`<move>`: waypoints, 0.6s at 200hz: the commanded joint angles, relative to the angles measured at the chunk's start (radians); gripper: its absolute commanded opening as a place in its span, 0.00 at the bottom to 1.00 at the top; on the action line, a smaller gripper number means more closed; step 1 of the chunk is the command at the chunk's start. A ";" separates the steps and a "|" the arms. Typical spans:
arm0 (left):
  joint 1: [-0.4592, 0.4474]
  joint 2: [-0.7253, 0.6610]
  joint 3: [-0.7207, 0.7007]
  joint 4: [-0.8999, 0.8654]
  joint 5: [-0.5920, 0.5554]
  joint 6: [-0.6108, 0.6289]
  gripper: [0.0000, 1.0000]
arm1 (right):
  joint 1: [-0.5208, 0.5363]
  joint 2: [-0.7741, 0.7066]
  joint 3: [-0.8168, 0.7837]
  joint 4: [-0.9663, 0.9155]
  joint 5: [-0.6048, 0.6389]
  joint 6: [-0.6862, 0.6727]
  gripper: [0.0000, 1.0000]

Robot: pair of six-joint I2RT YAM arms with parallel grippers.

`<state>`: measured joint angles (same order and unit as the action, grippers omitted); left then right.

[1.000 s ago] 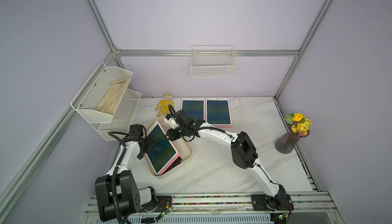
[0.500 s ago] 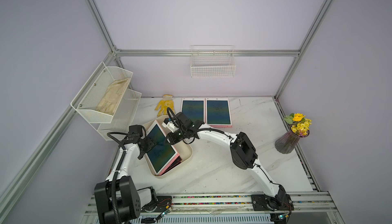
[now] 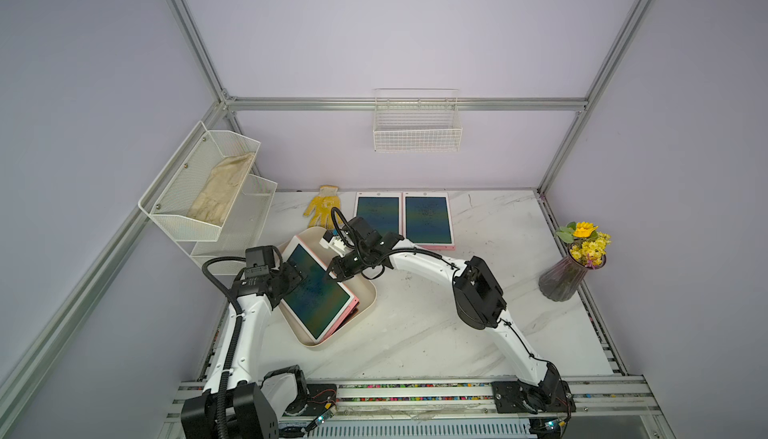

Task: Take out the writing tablet from the storage box
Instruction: Pick up the writing tablet from the storage box.

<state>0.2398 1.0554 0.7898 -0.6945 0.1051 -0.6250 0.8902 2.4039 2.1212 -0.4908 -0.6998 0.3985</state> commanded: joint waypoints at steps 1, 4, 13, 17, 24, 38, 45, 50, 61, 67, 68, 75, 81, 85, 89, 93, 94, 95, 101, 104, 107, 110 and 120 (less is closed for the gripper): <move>-0.001 -0.041 0.057 0.028 0.041 0.004 0.83 | -0.043 -0.056 -0.006 0.020 0.033 -0.069 0.00; -0.002 -0.043 0.059 0.027 0.041 0.006 0.83 | -0.046 -0.056 -0.003 0.020 0.034 -0.068 0.00; -0.001 -0.050 0.062 0.027 0.040 0.007 0.84 | -0.057 -0.061 0.005 0.020 0.040 -0.066 0.00; -0.001 -0.053 0.064 0.027 0.042 0.006 0.84 | -0.063 -0.064 0.008 0.020 0.044 -0.064 0.00; -0.001 -0.057 0.068 0.028 0.044 0.005 0.84 | -0.072 -0.071 0.009 0.018 0.047 -0.059 0.00; -0.001 -0.058 0.077 0.027 0.055 0.001 0.84 | -0.091 -0.085 0.012 0.056 0.056 -0.053 0.00; 0.000 -0.055 0.085 0.027 0.065 0.002 0.83 | -0.098 -0.092 0.013 0.060 0.055 -0.053 0.00; -0.001 -0.053 0.089 0.027 0.073 0.002 0.82 | -0.104 -0.098 0.012 0.065 0.056 -0.053 0.00; -0.001 -0.045 0.101 0.027 0.088 0.001 0.82 | -0.115 -0.109 0.014 0.070 0.056 -0.049 0.00; -0.001 -0.040 0.106 0.027 0.094 0.003 0.81 | -0.121 -0.115 0.016 0.072 0.050 -0.047 0.00; -0.002 -0.039 0.107 0.028 0.095 0.004 0.82 | -0.121 -0.115 0.016 0.072 0.049 -0.046 0.00; -0.003 -0.033 0.112 0.027 0.100 0.009 0.82 | -0.128 -0.122 0.017 0.076 0.043 -0.046 0.00; -0.003 -0.027 0.118 0.027 0.107 0.017 0.82 | -0.133 -0.130 0.017 0.080 0.039 -0.042 0.00; -0.004 -0.023 0.120 0.025 0.110 0.019 0.82 | -0.135 -0.133 0.016 0.082 0.040 -0.040 0.00; -0.004 -0.019 0.123 0.022 0.115 0.022 0.82 | -0.138 -0.139 0.018 0.083 0.042 -0.039 0.00; -0.004 -0.016 0.126 0.021 0.122 0.022 0.82 | -0.140 -0.142 0.017 0.085 0.044 -0.035 0.00; -0.004 -0.015 0.127 0.021 0.123 0.022 0.82 | -0.140 -0.143 0.017 0.085 0.044 -0.034 0.00; -0.004 -0.014 0.127 0.020 0.125 0.022 0.82 | -0.141 -0.144 0.020 0.086 0.045 -0.033 0.00; -0.004 -0.011 0.129 0.021 0.135 0.021 0.82 | -0.146 -0.151 0.020 0.084 0.044 -0.032 0.00; -0.005 -0.009 0.129 0.021 0.139 0.022 0.82 | -0.148 -0.152 0.019 0.084 0.041 -0.033 0.00; -0.005 -0.008 0.130 0.021 0.142 0.021 0.82 | -0.151 -0.155 0.019 0.085 0.037 -0.033 0.00; -0.005 -0.006 0.131 0.021 0.145 0.021 0.82 | -0.157 -0.158 0.017 0.085 0.034 -0.031 0.00; -0.005 -0.003 0.132 0.027 0.152 0.020 0.82 | -0.168 -0.168 0.013 0.089 0.028 -0.032 0.00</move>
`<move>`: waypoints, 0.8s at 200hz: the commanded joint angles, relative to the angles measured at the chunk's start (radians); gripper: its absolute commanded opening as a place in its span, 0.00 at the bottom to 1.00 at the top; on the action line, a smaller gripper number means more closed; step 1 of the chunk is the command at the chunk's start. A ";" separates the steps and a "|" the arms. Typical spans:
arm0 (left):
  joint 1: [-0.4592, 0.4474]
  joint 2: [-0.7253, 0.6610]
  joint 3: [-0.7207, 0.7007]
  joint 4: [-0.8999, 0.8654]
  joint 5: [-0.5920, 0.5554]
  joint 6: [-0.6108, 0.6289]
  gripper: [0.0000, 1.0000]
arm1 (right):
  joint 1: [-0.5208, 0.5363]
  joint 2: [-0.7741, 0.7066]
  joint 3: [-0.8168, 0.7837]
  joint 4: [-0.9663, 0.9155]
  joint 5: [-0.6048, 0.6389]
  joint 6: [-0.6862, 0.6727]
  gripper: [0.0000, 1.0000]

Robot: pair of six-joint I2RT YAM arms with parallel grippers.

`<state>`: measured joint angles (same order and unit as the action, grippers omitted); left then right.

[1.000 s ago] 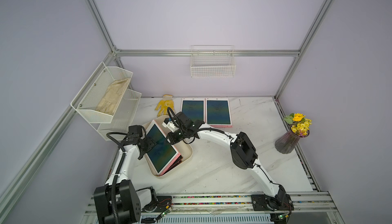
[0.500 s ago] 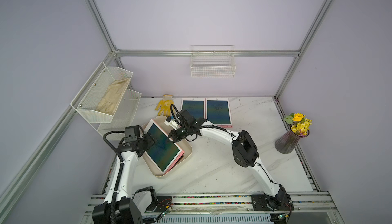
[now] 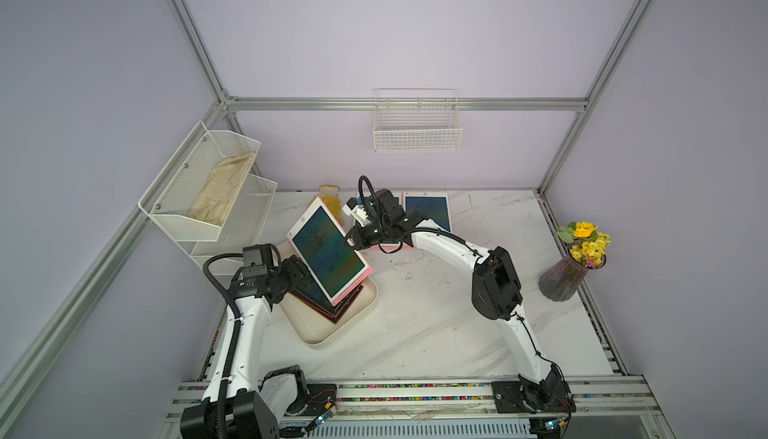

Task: Take out the writing tablet from the storage box
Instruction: Pick up the writing tablet from the storage box.

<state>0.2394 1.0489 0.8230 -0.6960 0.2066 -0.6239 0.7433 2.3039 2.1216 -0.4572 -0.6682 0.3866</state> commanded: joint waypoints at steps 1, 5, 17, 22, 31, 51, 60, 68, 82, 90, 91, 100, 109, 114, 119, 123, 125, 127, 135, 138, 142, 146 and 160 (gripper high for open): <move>-0.006 0.003 0.099 0.028 0.052 0.019 0.82 | -0.022 -0.069 0.012 0.055 -0.004 -0.020 0.00; -0.006 0.005 0.099 0.029 0.057 0.019 0.82 | -0.026 -0.074 0.010 0.056 -0.008 -0.020 0.00; -0.009 0.009 0.103 0.034 0.064 0.020 0.82 | -0.037 -0.084 0.003 0.060 -0.028 -0.020 0.00; -0.011 0.011 0.105 0.036 0.065 0.019 0.82 | -0.042 -0.091 0.000 0.060 -0.029 -0.021 0.00; -0.018 0.014 0.108 0.039 0.061 0.018 0.82 | -0.050 -0.104 -0.010 0.061 -0.021 -0.022 0.00; -0.048 0.028 0.117 0.047 0.048 0.015 0.82 | -0.077 -0.141 -0.043 0.065 -0.010 -0.026 0.00; -0.068 0.038 0.123 0.050 0.038 0.014 0.82 | -0.093 -0.163 -0.065 0.068 -0.008 -0.029 0.00; -0.088 0.048 0.129 0.049 0.017 0.011 0.84 | -0.109 -0.185 -0.092 0.074 -0.011 -0.031 0.00; -0.130 0.058 0.137 0.053 -0.035 -0.009 0.86 | -0.140 -0.228 -0.142 0.092 -0.007 -0.030 0.00; -0.156 0.067 0.145 0.056 -0.059 -0.008 0.86 | -0.156 -0.250 -0.171 0.098 -0.003 -0.031 0.00; -0.160 0.069 0.146 0.057 -0.060 -0.008 0.86 | -0.158 -0.254 -0.174 0.099 -0.002 -0.031 0.00; -0.183 0.084 0.162 0.057 -0.073 -0.008 0.86 | -0.180 -0.278 -0.207 0.110 0.002 -0.028 0.00; -0.206 0.101 0.179 0.061 -0.078 -0.006 0.85 | -0.201 -0.297 -0.231 0.112 -0.001 -0.030 0.00; -0.220 0.111 0.190 0.061 -0.082 -0.005 0.85 | -0.211 -0.307 -0.243 0.111 0.000 -0.031 0.00; -0.232 0.123 0.202 0.061 -0.085 -0.004 0.85 | -0.221 -0.320 -0.257 0.112 0.002 -0.032 0.00; -0.241 0.132 0.210 0.062 -0.087 -0.001 0.85 | -0.229 -0.328 -0.268 0.112 0.001 -0.034 0.00; -0.246 0.138 0.215 0.062 -0.089 -0.001 0.85 | -0.234 -0.333 -0.272 0.112 0.000 -0.035 0.00; -0.251 0.141 0.220 0.062 -0.091 0.000 0.85 | -0.238 -0.337 -0.277 0.112 -0.002 -0.035 0.00; -0.269 0.159 0.238 0.061 -0.097 0.000 0.85 | -0.255 -0.357 -0.296 0.112 -0.007 -0.037 0.00; -0.277 0.167 0.244 0.062 -0.100 -0.001 0.85 | -0.261 -0.364 -0.306 0.113 -0.007 -0.039 0.00; -0.286 0.174 0.251 0.063 -0.105 -0.004 0.85 | -0.268 -0.374 -0.316 0.114 -0.006 -0.040 0.00; -0.296 0.182 0.257 0.065 -0.110 -0.005 0.85 | -0.275 -0.386 -0.328 0.115 -0.004 -0.040 0.00; -0.327 0.206 0.277 0.072 -0.124 -0.008 0.85 | -0.296 -0.417 -0.366 0.114 -0.009 -0.044 0.00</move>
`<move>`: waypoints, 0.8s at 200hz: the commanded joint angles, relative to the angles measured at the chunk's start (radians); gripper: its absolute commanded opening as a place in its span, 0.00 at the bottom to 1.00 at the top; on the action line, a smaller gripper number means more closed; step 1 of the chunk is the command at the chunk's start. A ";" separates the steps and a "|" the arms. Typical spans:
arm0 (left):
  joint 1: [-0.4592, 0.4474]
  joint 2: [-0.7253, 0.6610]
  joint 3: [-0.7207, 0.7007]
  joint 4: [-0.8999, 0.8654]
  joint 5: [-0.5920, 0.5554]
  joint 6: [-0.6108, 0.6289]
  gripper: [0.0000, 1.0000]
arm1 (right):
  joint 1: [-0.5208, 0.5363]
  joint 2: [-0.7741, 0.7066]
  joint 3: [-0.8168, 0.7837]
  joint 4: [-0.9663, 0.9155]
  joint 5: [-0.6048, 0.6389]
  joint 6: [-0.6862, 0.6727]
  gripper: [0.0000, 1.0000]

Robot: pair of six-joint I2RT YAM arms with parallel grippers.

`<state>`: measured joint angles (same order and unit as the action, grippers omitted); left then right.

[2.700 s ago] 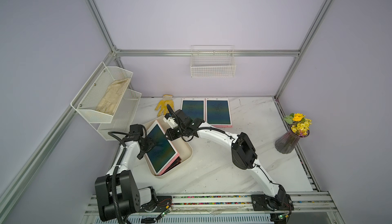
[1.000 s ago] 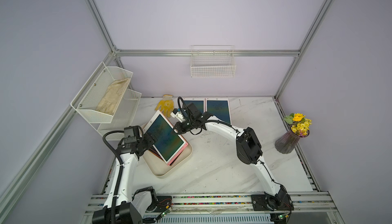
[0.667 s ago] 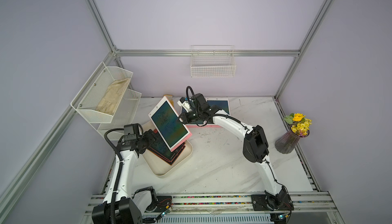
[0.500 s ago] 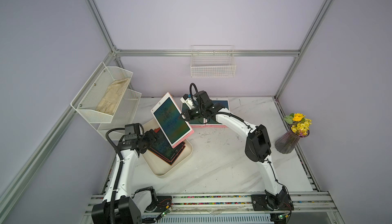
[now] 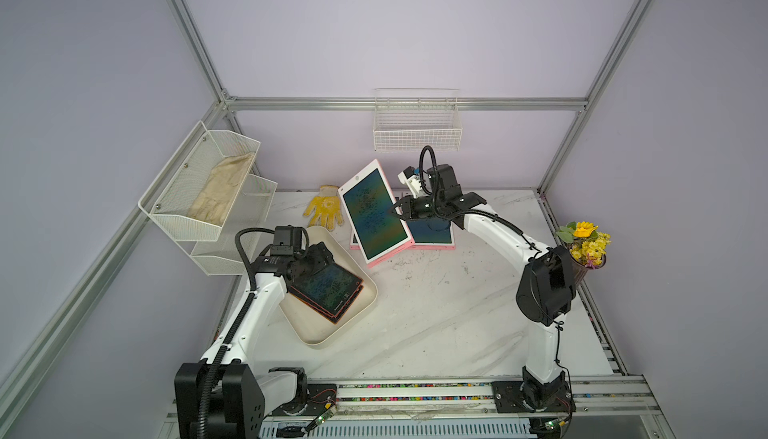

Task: Take out the writing tablet from the storage box
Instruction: Pick up the writing tablet from the storage box.

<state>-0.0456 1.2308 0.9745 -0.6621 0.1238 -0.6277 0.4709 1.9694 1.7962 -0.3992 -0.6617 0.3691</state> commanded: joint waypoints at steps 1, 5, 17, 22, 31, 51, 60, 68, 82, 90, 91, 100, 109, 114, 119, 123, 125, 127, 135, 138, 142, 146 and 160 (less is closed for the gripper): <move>-0.044 0.025 0.127 0.038 -0.042 -0.004 0.85 | -0.027 -0.083 -0.043 0.056 -0.016 -0.027 0.00; -0.052 0.034 0.132 0.040 -0.042 -0.004 0.85 | -0.032 -0.089 -0.053 0.054 -0.016 -0.028 0.00; -0.072 0.053 0.144 0.048 -0.042 -0.006 0.85 | -0.047 -0.114 -0.089 0.056 -0.014 -0.030 0.00; -0.080 0.059 0.151 0.051 -0.044 -0.006 0.85 | -0.053 -0.122 -0.103 0.057 -0.015 -0.031 0.00; -0.095 0.074 0.162 0.051 -0.045 -0.006 0.85 | -0.065 -0.138 -0.128 0.057 -0.018 -0.033 0.00; -0.111 0.107 0.206 0.052 -0.050 -0.013 0.85 | -0.088 -0.183 -0.184 0.056 -0.006 -0.035 0.00; -0.120 0.122 0.233 0.053 -0.049 -0.013 0.85 | -0.103 -0.207 -0.215 0.059 0.003 -0.038 0.00; -0.130 0.136 0.254 0.054 -0.051 -0.014 0.85 | -0.123 -0.225 -0.241 0.067 -0.007 -0.038 0.00; -0.152 0.162 0.288 0.056 -0.061 -0.013 0.85 | -0.163 -0.245 -0.284 0.076 -0.023 -0.035 0.00; -0.162 0.173 0.300 0.057 -0.065 -0.021 0.85 | -0.183 -0.256 -0.304 0.075 -0.028 -0.040 0.00; -0.163 0.174 0.302 0.058 -0.065 -0.022 0.86 | -0.185 -0.257 -0.306 0.075 -0.029 -0.040 0.00; -0.175 0.212 0.316 0.059 -0.063 -0.023 0.85 | -0.203 -0.267 -0.328 0.074 -0.027 -0.049 0.00; -0.188 0.233 0.331 0.059 -0.064 -0.023 0.85 | -0.232 -0.275 -0.351 0.079 -0.028 -0.059 0.00; -0.195 0.244 0.336 0.061 -0.062 -0.023 0.85 | -0.254 -0.278 -0.363 0.084 -0.036 -0.063 0.00; -0.202 0.255 0.343 0.062 -0.063 -0.023 0.85 | -0.275 -0.276 -0.377 0.088 -0.047 -0.067 0.00; -0.210 0.262 0.345 0.064 -0.063 -0.023 0.85 | -0.292 -0.275 -0.385 0.093 -0.056 -0.070 0.00; -0.213 0.266 0.347 0.066 -0.063 -0.023 0.85 | -0.301 -0.274 -0.388 0.094 -0.058 -0.071 0.00; -0.217 0.271 0.349 0.068 -0.062 -0.022 0.86 | -0.310 -0.271 -0.391 0.095 -0.061 -0.073 0.00; -0.230 0.284 0.356 0.071 -0.059 -0.018 0.85 | -0.343 -0.259 -0.398 0.097 -0.075 -0.082 0.00; -0.235 0.290 0.360 0.073 -0.057 -0.016 0.85 | -0.356 -0.254 -0.399 0.098 -0.080 -0.085 0.00; -0.241 0.297 0.365 0.073 -0.056 -0.014 0.85 | -0.372 -0.248 -0.401 0.101 -0.087 -0.088 0.00; -0.249 0.305 0.370 0.073 -0.054 -0.012 0.85 | -0.387 -0.242 -0.401 0.104 -0.092 -0.091 0.00; -0.270 0.324 0.384 0.074 -0.052 -0.008 0.85 | -0.437 -0.218 -0.390 0.115 -0.104 -0.098 0.00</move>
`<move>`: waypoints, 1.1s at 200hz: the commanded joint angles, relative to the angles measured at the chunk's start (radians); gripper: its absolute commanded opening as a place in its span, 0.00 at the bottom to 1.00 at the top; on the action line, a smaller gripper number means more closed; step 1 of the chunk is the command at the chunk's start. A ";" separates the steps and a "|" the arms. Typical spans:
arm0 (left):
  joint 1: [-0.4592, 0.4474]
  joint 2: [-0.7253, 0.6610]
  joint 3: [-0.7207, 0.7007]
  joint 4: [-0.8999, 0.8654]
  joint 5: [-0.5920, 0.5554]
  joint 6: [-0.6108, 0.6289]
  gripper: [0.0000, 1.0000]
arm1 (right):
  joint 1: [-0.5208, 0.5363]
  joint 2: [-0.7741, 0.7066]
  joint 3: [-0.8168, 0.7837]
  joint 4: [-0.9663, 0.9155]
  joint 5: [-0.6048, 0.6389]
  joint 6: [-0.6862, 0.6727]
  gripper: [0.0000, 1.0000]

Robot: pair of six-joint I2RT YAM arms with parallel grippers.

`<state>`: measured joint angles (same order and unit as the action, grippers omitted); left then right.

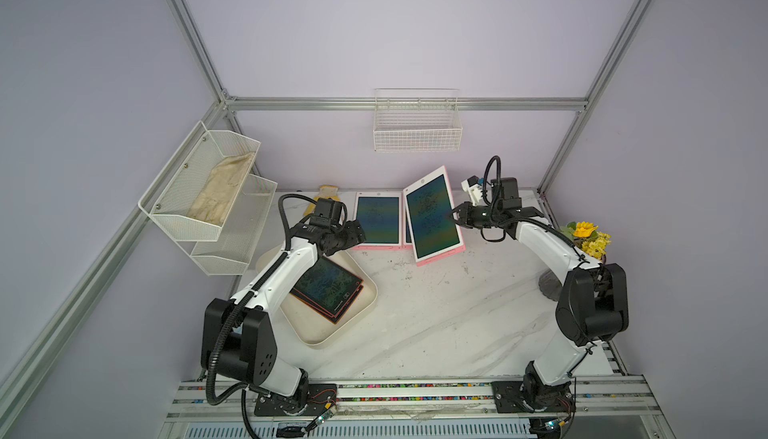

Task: Take out the writing tablet from the storage box
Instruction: Pick up the writing tablet from the storage box, then place the writing tablet at the center of the board.

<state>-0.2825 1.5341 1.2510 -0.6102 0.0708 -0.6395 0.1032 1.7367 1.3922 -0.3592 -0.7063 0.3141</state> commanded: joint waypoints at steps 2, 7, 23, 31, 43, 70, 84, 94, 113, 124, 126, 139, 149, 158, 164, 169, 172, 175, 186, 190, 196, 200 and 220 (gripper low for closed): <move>-0.037 0.024 0.110 0.023 0.001 0.004 0.85 | -0.077 0.018 0.018 0.076 -0.059 -0.043 0.00; -0.044 0.031 0.116 0.024 0.003 0.004 0.85 | -0.095 0.029 0.030 0.075 -0.054 -0.042 0.00; -0.064 0.059 0.142 0.029 0.019 0.007 0.85 | -0.144 0.061 0.058 0.094 -0.073 -0.046 0.00; -0.072 0.079 0.161 0.029 0.026 0.014 0.84 | -0.162 0.081 0.073 0.103 -0.094 -0.051 0.00; -0.081 0.106 0.188 0.023 0.048 0.029 0.84 | -0.175 0.118 0.098 0.101 -0.121 -0.074 0.00; -0.090 0.152 0.246 -0.007 0.078 0.061 0.83 | -0.218 0.199 0.141 0.098 -0.199 -0.123 0.00; -0.092 0.164 0.261 -0.010 0.088 0.073 0.83 | -0.225 0.242 0.170 0.087 -0.240 -0.168 0.00; -0.092 0.170 0.268 -0.009 0.094 0.080 0.83 | -0.235 0.279 0.201 0.074 -0.248 -0.179 0.00; -0.092 0.178 0.273 -0.010 0.103 0.094 0.83 | -0.267 0.338 0.258 0.041 -0.284 -0.201 0.00; -0.091 0.178 0.271 -0.010 0.108 0.100 0.83 | -0.281 0.356 0.282 0.039 -0.286 -0.197 0.00; -0.092 0.177 0.271 -0.010 0.108 0.101 0.83 | -0.283 0.360 0.287 0.039 -0.288 -0.196 0.00; -0.092 0.178 0.265 -0.010 0.112 0.108 0.83 | -0.290 0.398 0.329 0.008 -0.298 -0.208 0.00; -0.093 0.178 0.262 -0.010 0.117 0.113 0.83 | -0.298 0.425 0.352 -0.017 -0.301 -0.209 0.00; -0.092 0.178 0.257 -0.007 0.124 0.118 0.83 | -0.303 0.438 0.362 -0.029 -0.310 -0.208 0.00; -0.092 0.178 0.250 -0.002 0.129 0.117 0.83 | -0.305 0.441 0.364 -0.029 -0.315 -0.205 0.00; -0.092 0.179 0.243 0.006 0.132 0.117 0.83 | -0.306 0.444 0.364 -0.030 -0.318 -0.202 0.00; -0.092 0.179 0.238 0.010 0.135 0.117 0.83 | -0.307 0.446 0.367 -0.030 -0.319 -0.199 0.00; -0.092 0.178 0.234 0.016 0.138 0.116 0.83 | -0.308 0.447 0.369 -0.033 -0.320 -0.198 0.00; -0.092 0.180 0.220 0.036 0.149 0.111 0.82 | -0.311 0.454 0.383 -0.052 -0.314 -0.201 0.00; -0.092 0.181 0.216 0.041 0.152 0.111 0.82 | -0.314 0.455 0.388 -0.064 -0.309 -0.207 0.00; -0.092 0.180 0.208 0.049 0.154 0.107 0.82 | -0.318 0.453 0.391 -0.074 -0.307 -0.206 0.00; -0.091 0.179 0.202 0.056 0.156 0.107 0.82 | -0.322 0.451 0.393 -0.077 -0.305 -0.207 0.00; -0.092 0.173 0.175 0.088 0.164 0.103 0.82 | -0.337 0.443 0.389 -0.076 -0.327 -0.204 0.00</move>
<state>-0.3698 1.7164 1.4284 -0.5930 0.2016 -0.5533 -0.2192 2.1864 1.7569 -0.4221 -0.9882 0.1551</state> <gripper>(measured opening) 0.822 0.089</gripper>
